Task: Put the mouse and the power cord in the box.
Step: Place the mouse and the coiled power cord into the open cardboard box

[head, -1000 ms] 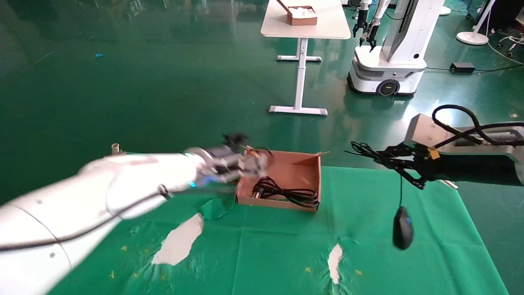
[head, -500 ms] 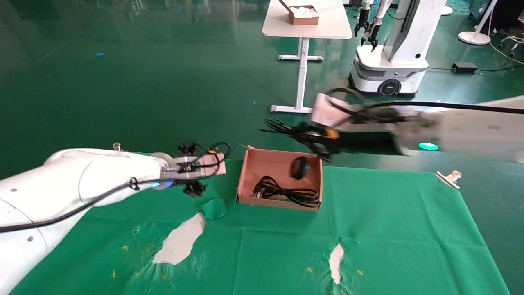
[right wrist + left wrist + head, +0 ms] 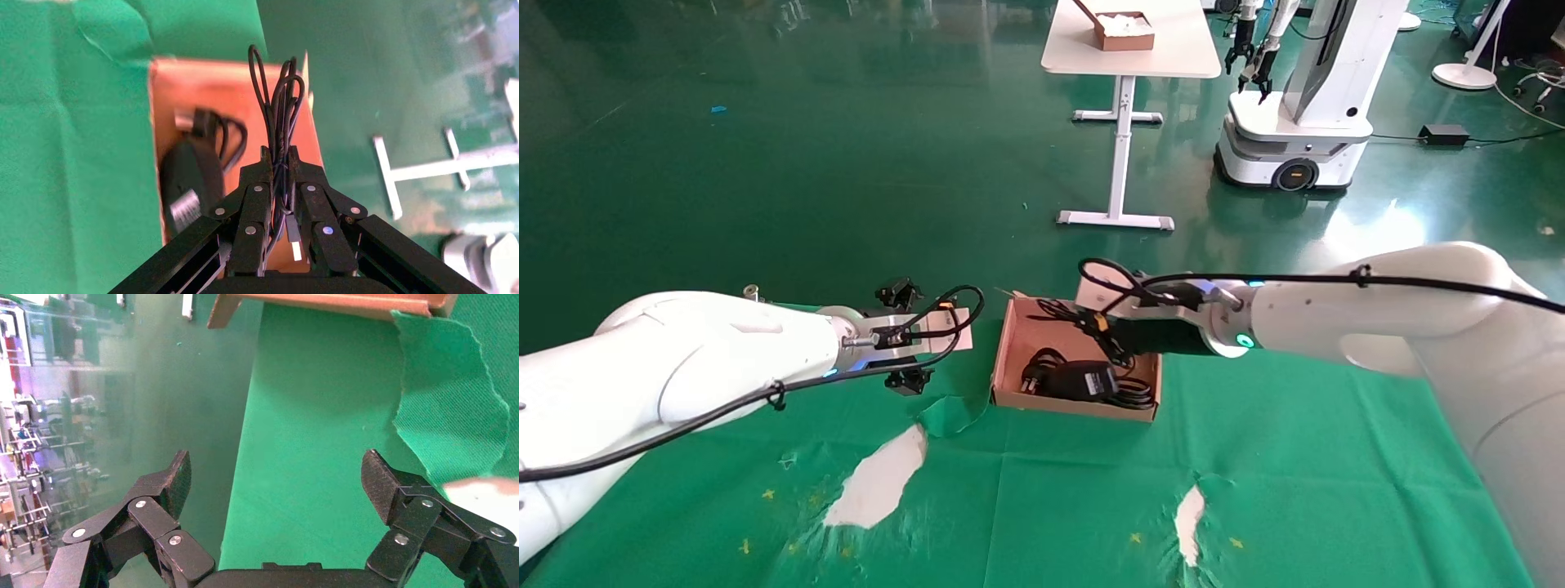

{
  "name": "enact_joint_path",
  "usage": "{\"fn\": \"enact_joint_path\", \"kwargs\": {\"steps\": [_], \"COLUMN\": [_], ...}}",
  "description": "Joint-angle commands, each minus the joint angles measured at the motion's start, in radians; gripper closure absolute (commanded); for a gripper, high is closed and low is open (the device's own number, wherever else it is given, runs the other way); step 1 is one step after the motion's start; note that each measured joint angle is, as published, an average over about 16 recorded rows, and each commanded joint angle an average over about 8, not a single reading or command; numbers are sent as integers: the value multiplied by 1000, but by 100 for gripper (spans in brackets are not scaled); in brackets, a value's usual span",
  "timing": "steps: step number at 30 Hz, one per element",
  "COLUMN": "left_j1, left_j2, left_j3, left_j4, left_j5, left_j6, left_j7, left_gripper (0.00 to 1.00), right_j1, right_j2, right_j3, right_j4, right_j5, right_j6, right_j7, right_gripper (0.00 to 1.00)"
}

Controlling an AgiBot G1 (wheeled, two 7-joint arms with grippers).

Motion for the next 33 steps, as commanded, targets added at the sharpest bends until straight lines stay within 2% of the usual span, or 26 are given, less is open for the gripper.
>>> {"fn": "enact_joint_path", "kwargs": {"steps": [1,4,5,6,24,33], "left_j1": [-1,-1,-1,-1,-1,-1], "left_j2": [-10,-17,-18,-19,-15,-15], "left_j3": [6,11,12,13,9,8], "left_j4": [-30,-51,-53,-56,-44,-44], "left_j5": [31,54,57,61,47,47], "left_j6": [6,11,12,13,10,10], "left_j7": [-42,-68,-70,-73,-60,-59], "left_gripper": [0,0,0,0,0,0], "right_j1": [5,4,4,4,-2,-69], "right_j2": [-14,-24,-26,-28,-11,70], "right_j3": [-5,-9,-10,-10,-5,30], "right_j4": [-53,-86,-91,-96,-63,48], "right_j5": [-8,-13,-14,-15,-5,109], "right_j6": [28,57,61,65,43,-32], "right_j7": [-15,-24,-25,-27,-18,28], "right_gripper": [54,17,6,0,0,0]}}
